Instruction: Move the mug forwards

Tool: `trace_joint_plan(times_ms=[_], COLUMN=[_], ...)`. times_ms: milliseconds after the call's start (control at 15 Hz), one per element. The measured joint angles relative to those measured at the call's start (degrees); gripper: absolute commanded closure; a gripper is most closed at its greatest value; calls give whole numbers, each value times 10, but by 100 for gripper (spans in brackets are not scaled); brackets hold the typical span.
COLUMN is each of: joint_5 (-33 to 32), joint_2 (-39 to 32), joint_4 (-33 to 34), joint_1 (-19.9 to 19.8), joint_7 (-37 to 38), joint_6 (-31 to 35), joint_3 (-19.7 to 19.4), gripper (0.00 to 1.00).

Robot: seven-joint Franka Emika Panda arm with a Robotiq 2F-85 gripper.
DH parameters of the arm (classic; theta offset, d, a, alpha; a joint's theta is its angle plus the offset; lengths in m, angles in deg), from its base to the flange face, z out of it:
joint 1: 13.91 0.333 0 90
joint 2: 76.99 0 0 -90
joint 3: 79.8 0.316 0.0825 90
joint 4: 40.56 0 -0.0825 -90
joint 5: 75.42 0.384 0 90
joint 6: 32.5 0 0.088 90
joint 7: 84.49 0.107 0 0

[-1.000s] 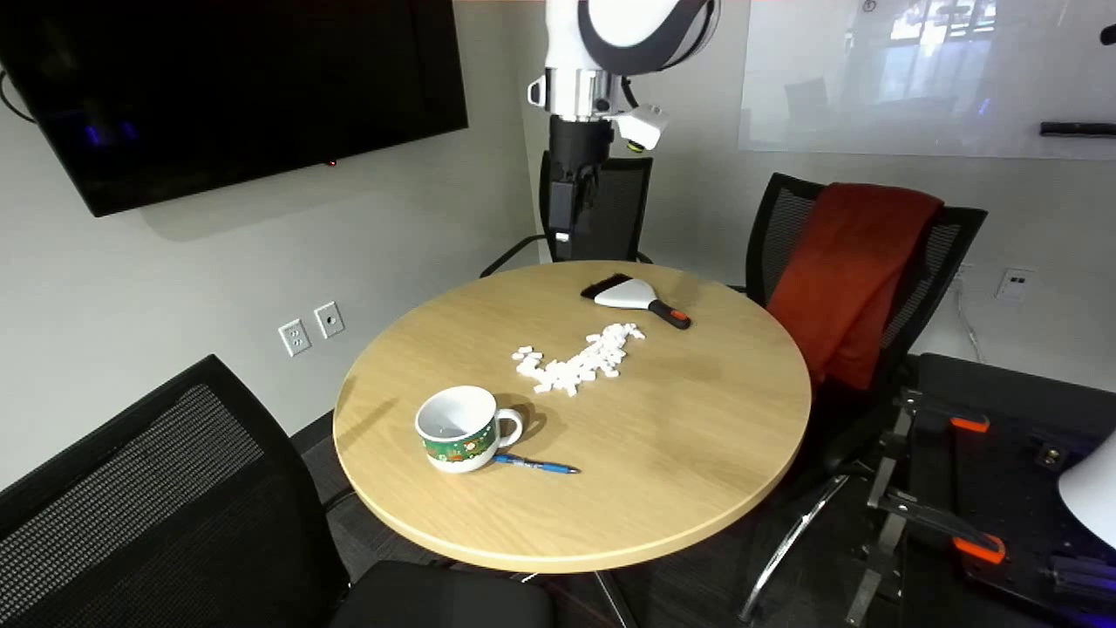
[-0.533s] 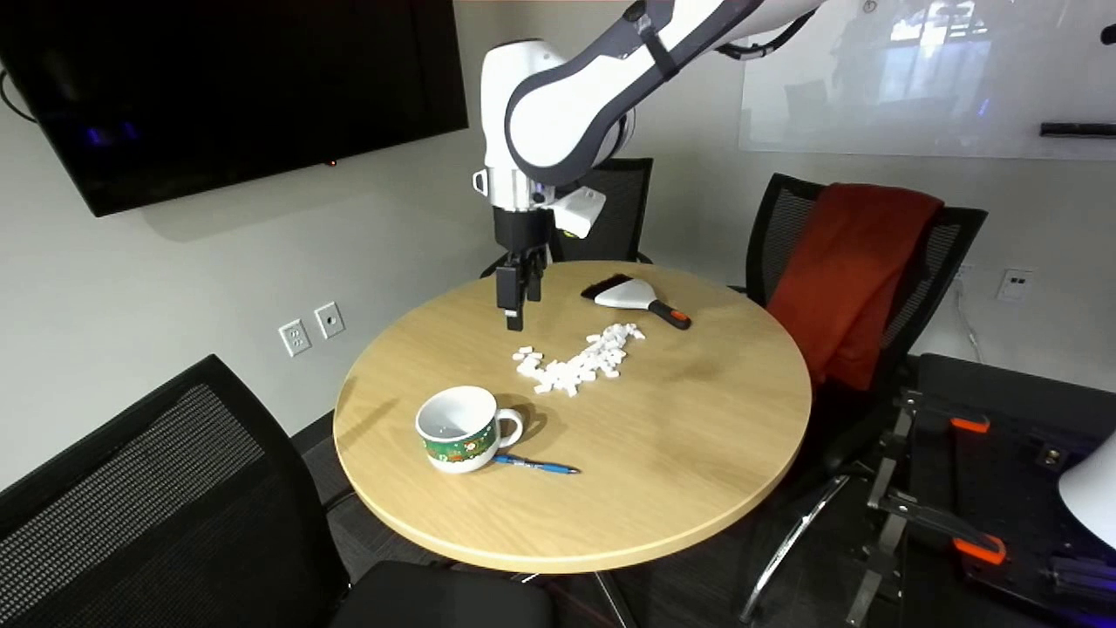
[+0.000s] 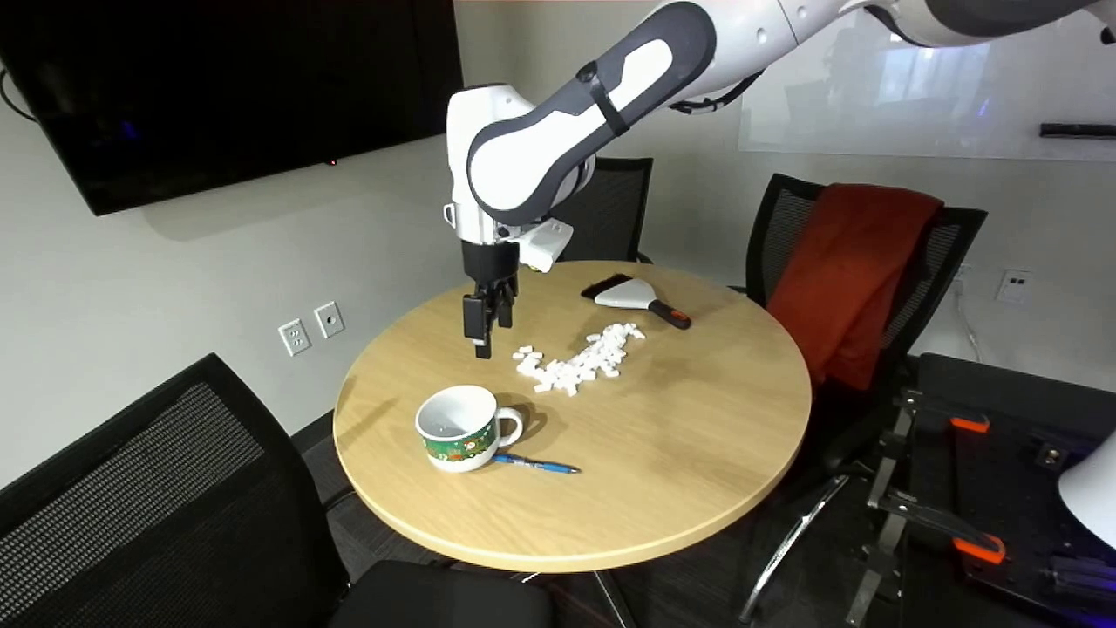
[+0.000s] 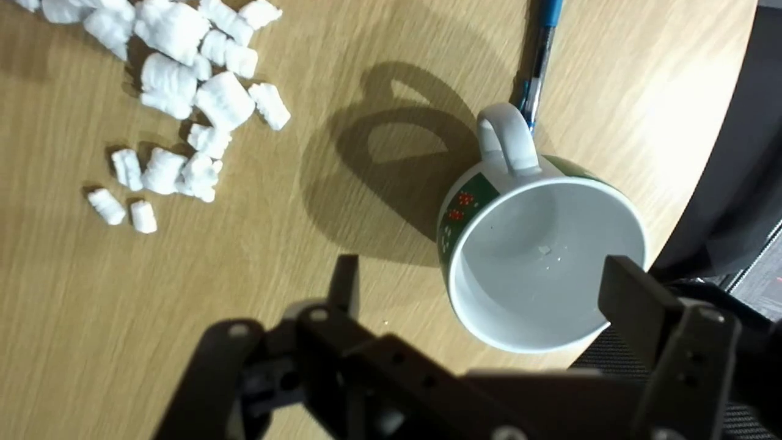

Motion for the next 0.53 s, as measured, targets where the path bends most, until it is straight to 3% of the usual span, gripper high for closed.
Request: trace_joint_plan(times_ms=[533], joint_5=[-3], joint_2=[-50], joint_4=[31], joint_1=[7], joint_7=[-3], joint_6=[5], joint_3=[7], gripper=[0])
